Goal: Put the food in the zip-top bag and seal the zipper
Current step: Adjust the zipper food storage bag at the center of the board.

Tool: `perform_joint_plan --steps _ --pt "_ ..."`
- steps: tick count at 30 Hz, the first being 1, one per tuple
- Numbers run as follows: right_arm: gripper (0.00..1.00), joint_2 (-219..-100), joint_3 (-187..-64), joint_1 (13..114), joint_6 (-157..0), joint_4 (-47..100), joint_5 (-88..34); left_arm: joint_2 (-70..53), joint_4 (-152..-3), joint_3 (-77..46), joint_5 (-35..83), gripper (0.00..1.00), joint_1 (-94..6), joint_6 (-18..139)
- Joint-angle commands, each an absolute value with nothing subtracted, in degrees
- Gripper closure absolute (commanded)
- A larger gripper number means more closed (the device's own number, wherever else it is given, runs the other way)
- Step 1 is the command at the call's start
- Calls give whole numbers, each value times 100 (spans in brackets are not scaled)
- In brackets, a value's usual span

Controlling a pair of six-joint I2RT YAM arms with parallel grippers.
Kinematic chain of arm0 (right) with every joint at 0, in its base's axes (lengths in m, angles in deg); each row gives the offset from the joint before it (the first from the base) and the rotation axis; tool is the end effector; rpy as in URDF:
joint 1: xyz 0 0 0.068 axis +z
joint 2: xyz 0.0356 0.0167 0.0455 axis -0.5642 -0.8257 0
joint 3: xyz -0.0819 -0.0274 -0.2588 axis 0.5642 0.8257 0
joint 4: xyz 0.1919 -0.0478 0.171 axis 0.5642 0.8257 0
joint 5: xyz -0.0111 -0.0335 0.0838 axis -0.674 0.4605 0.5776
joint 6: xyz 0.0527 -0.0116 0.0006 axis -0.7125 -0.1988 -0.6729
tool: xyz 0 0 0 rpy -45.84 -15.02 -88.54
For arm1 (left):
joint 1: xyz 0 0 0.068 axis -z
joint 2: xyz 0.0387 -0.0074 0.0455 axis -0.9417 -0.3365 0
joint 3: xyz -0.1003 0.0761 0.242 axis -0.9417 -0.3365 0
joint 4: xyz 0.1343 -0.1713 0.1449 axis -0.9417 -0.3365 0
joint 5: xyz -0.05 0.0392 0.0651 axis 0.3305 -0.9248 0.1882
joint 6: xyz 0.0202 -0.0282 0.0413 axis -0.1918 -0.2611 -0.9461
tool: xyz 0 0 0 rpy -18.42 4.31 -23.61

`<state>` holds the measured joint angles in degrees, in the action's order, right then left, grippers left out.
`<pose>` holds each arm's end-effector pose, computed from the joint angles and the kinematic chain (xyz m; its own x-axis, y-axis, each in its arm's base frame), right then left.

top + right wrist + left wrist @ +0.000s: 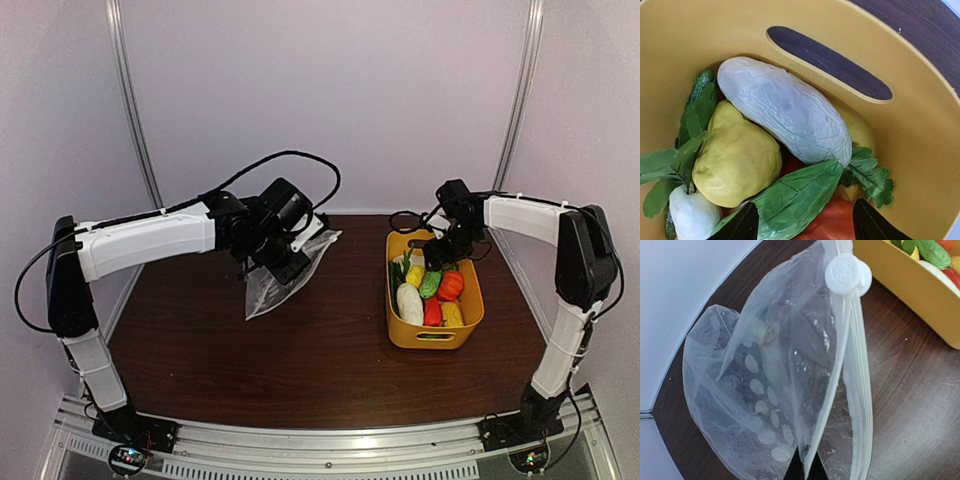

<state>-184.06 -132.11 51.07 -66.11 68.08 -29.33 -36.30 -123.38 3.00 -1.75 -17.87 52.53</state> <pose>0.3678 0.1137 0.2278 -0.8336 -0.3544 -0.4237 -0.4079 0.9122 0.0395 0.2467 -0.3037 0.2893 -0.5444 0.6098 -0.5760 0.6221 0.7541 0.2104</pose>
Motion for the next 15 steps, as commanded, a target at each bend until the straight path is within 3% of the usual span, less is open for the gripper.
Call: perform_joint_plan --steps 1,7,15 --pt "34 -18666 -13426 5066 -6748 7028 -2867 -3697 -11548 427 679 100 -1834 5402" --pt "31 -18733 -13447 5052 -6850 7116 -2753 -3619 -11323 409 1511 100 -2111 5978" --pt "30 -18777 -13218 4999 -7093 7207 -1851 -3461 -10923 373 978 100 -2139 6481"
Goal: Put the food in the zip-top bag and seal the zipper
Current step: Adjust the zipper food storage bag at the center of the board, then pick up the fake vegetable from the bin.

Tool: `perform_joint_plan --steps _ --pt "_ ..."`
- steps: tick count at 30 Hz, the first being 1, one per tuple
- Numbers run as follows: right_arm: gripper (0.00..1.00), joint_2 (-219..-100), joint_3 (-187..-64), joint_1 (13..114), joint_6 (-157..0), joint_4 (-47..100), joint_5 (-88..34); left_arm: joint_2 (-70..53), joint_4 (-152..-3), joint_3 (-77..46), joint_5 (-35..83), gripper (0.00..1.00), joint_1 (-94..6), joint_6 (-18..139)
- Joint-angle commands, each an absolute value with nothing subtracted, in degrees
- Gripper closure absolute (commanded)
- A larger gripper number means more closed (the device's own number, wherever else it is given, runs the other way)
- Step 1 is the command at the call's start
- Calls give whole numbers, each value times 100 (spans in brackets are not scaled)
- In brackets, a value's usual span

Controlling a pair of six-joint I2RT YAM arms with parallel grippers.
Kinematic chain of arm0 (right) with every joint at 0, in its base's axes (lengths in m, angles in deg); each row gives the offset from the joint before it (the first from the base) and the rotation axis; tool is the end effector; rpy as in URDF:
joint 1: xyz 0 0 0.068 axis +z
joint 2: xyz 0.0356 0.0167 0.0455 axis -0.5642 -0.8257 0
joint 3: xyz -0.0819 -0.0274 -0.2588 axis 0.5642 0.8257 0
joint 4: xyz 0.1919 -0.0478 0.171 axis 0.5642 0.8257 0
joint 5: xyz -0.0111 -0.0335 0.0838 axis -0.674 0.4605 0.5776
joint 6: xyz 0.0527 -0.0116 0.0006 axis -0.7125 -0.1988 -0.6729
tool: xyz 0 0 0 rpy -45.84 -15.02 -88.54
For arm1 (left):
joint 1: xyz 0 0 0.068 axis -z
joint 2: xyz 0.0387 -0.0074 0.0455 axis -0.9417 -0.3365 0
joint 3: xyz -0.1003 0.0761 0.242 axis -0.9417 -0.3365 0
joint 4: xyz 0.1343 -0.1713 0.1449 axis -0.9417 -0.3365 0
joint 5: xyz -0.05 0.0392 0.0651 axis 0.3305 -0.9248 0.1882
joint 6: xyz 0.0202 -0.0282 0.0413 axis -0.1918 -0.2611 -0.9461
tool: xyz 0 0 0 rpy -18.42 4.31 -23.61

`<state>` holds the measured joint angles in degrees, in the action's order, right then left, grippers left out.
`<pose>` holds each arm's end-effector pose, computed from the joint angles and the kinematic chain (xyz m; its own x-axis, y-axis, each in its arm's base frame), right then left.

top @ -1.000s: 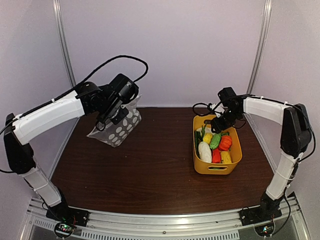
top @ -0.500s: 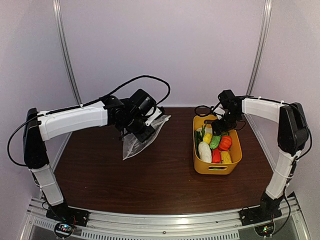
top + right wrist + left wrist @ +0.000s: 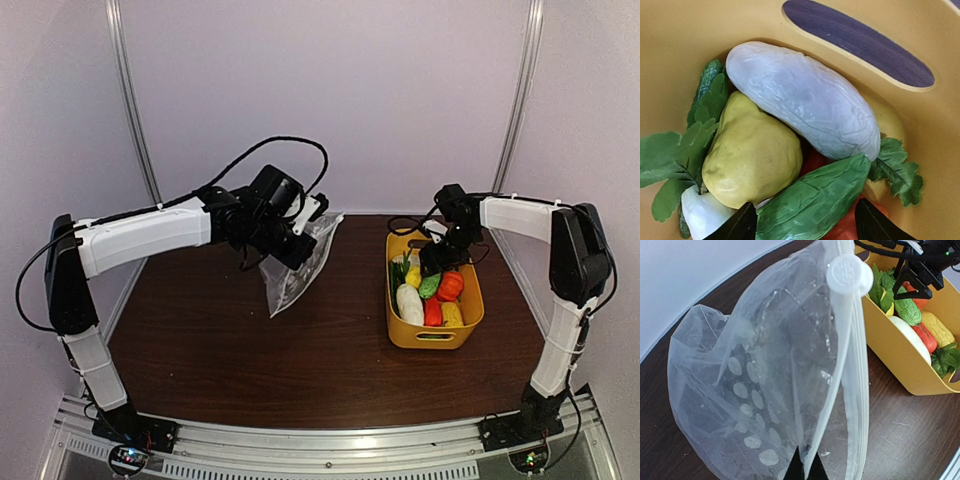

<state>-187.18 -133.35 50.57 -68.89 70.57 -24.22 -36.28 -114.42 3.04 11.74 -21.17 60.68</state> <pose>0.3721 0.1148 0.2127 -0.8820 -0.3095 -0.3553 -0.3804 0.9128 0.1490 0.2668 -0.3051 0.2991 -0.6146 0.4000 -0.6799 0.6126 0.7850 -0.0919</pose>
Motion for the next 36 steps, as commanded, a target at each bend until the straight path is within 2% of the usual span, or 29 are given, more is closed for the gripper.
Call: perform_joint_plan --steps 1,4,7,10,15,18,20,24,32,36 --pt "30 -18783 -13213 5007 -7134 7216 -1791 -3452 -10800 302 1004 100 -2185 6536" --pt "29 -18809 -13207 4999 -7180 7228 -1523 -3357 -10101 -174 1435 100 -2313 6625" --pt "22 -18878 -13122 4999 -7408 7188 -1127 -3177 -9292 -775 2173 100 -2518 6848" --pt "22 -18954 -13064 5007 -7474 7137 -935 -3086 -8901 -1024 2672 100 -2702 7039" --pt "35 -18795 -13156 5001 -7374 7170 -1093 -3037 -8922 -1117 2681 100 -2797 7084" --pt "38 -18527 -13144 5000 -7319 7198 -1280 -2988 -8909 -1182 2635 100 -2798 7075" --pt "39 -18294 -13118 5005 -7268 7249 -1375 -2954 -8918 -1178 2596 100 -2797 7064" --pt "28 -17837 -12894 5027 -6955 7325 -1448 -2886 -8970 -1148 2532 100 -2823 7008" --pt "29 -17310 -12163 5156 -6724 7142 -1754 -2781 -9087 -1156 2405 100 -2881 6941" --pt "35 -17439 -12142 5168 -6811 7124 -1533 -2765 -9116 -1147 2381 100 -2889 6931"
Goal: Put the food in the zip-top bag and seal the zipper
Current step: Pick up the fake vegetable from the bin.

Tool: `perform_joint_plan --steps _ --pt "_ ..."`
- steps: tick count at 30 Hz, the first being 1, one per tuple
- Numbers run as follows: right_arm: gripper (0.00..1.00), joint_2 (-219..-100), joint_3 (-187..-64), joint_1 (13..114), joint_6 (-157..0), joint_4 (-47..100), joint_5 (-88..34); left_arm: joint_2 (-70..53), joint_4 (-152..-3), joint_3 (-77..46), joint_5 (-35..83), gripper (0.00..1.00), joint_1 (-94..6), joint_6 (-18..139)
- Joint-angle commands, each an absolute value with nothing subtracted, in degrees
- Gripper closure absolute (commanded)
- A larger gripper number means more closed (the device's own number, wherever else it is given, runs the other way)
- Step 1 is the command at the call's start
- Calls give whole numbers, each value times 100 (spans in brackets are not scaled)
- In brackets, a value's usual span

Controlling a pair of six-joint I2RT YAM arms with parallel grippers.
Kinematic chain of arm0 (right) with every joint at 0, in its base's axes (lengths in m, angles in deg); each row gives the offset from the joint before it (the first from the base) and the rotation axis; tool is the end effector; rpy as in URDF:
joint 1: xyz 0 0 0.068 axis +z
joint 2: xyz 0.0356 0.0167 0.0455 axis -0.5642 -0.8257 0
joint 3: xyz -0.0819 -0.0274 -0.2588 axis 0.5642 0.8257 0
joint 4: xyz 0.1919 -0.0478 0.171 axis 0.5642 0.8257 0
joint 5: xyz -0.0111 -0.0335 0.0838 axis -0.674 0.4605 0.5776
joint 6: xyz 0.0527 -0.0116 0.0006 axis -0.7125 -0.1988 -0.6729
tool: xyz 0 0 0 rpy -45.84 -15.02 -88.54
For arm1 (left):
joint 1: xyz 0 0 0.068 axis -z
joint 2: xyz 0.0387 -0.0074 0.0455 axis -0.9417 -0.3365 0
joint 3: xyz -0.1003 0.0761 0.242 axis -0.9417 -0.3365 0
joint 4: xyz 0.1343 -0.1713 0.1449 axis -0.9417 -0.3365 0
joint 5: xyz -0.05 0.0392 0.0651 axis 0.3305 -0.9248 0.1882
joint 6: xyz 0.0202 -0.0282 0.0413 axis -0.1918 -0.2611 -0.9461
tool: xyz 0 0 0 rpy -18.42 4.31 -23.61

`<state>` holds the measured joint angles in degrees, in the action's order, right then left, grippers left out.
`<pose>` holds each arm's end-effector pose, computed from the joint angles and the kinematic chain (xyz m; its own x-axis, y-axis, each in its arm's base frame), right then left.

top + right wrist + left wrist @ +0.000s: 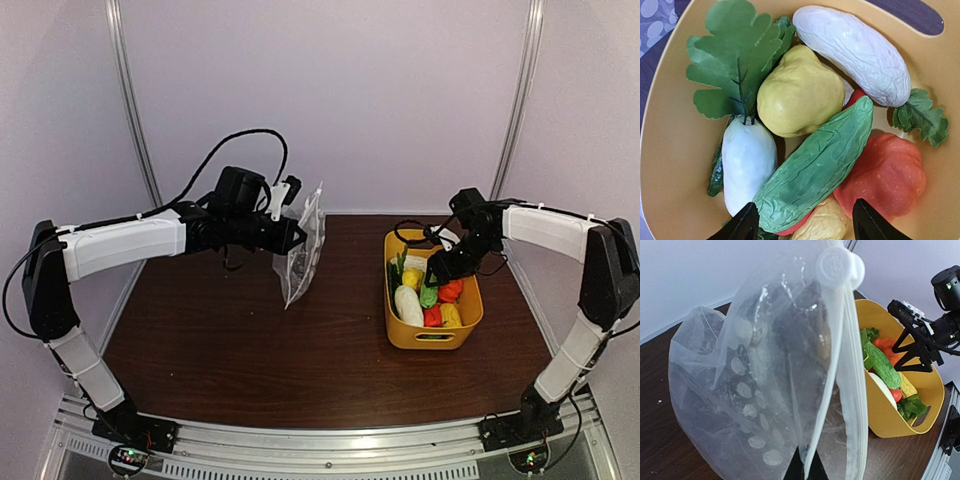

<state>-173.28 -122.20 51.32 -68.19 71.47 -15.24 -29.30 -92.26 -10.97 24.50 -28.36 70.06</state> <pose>0.3138 0.1079 0.2400 -0.8588 -0.3251 -0.3960 -0.4503 0.8477 0.2806 0.2867 -0.2654 0.2959 -0.6380 0.0946 -0.7642 0.5670 0.7293 -0.3830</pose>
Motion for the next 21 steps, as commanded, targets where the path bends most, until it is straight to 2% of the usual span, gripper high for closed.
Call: perform_joint_plan --steps 1,9,17,21 --pt "35 -17479 -12153 5178 -6834 7128 -1505 -2754 -9115 -1147 2372 100 -2893 6935" --pt "30 -17934 -12186 5261 -7132 7040 -1322 -2759 -9115 -1174 2412 100 -2911 6904" --pt "30 -18225 -12351 5315 -7423 6986 -1049 -2748 -9147 -1174 2412 100 -2911 6852" --pt "38 -18206 -12341 5315 -7431 6908 -1229 -2733 -9142 -1174 2414 100 -2919 6842"
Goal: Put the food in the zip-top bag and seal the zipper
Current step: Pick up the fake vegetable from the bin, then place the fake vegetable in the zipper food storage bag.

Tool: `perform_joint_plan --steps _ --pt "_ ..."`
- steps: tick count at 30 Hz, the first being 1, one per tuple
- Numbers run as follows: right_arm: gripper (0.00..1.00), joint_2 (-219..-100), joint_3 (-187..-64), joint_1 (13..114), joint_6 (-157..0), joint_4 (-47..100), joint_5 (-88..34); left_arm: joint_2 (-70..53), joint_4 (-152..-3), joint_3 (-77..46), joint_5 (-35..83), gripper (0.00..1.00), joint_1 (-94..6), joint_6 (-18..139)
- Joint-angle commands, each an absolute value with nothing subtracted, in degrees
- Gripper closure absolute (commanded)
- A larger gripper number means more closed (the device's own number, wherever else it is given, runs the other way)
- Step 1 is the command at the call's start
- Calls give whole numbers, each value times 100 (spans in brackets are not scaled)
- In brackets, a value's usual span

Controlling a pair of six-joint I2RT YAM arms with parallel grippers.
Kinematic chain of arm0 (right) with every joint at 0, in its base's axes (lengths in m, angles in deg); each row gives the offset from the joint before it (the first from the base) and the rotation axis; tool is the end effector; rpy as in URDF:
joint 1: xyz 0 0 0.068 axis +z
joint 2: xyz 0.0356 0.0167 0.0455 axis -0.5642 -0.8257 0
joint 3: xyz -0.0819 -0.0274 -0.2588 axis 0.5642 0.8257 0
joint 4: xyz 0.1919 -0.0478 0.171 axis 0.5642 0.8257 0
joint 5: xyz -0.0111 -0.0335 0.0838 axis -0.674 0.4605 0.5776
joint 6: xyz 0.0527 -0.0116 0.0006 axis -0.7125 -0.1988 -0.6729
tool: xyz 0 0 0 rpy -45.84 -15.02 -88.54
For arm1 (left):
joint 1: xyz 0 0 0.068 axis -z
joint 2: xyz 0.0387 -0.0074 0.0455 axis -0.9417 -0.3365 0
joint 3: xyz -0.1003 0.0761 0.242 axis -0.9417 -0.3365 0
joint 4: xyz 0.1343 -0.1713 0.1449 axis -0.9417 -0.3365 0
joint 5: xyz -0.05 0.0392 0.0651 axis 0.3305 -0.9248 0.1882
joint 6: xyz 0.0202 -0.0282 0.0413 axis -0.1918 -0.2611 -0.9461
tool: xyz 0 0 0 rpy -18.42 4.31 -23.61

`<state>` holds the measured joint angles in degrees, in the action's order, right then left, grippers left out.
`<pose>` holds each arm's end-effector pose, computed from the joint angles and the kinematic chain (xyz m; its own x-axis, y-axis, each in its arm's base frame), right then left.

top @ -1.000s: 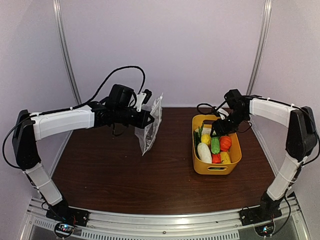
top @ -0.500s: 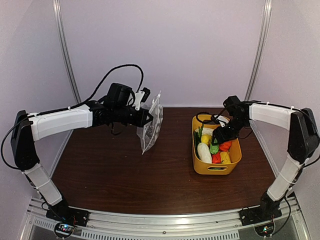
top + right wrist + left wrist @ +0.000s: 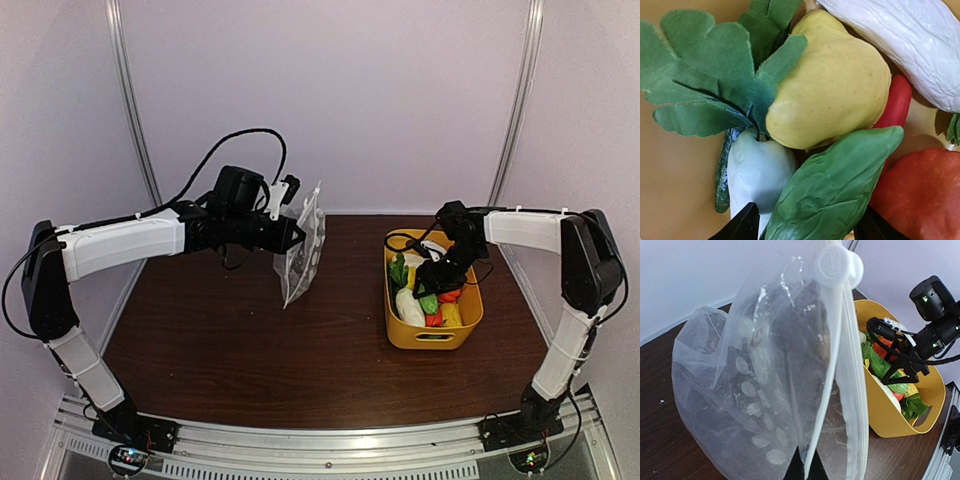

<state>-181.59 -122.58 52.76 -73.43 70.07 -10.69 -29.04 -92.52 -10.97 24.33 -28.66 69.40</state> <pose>0.3276 0.1241 0.1971 -0.9242 -0.2811 -0.2587 -0.3668 0.8419 0.3958 0.2874 -0.2631 0.2971 -0.6314 0.0990 -0.7691 0.5690 0.7330 -0.3728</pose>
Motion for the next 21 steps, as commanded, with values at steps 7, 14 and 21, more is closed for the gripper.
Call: perform_joint_plan --steps 7,14,21 --pt "57 -17202 -12294 5315 -7257 6887 -1842 -2749 -9165 -1167 2453 100 -2920 6852" --pt "85 -16285 -12094 5315 -6694 6472 -689 -2826 -9078 -1147 2685 100 -2933 6913" --pt "90 -16192 -12822 5403 -6355 6373 771 -2913 -8969 -801 3124 100 -2929 7388"
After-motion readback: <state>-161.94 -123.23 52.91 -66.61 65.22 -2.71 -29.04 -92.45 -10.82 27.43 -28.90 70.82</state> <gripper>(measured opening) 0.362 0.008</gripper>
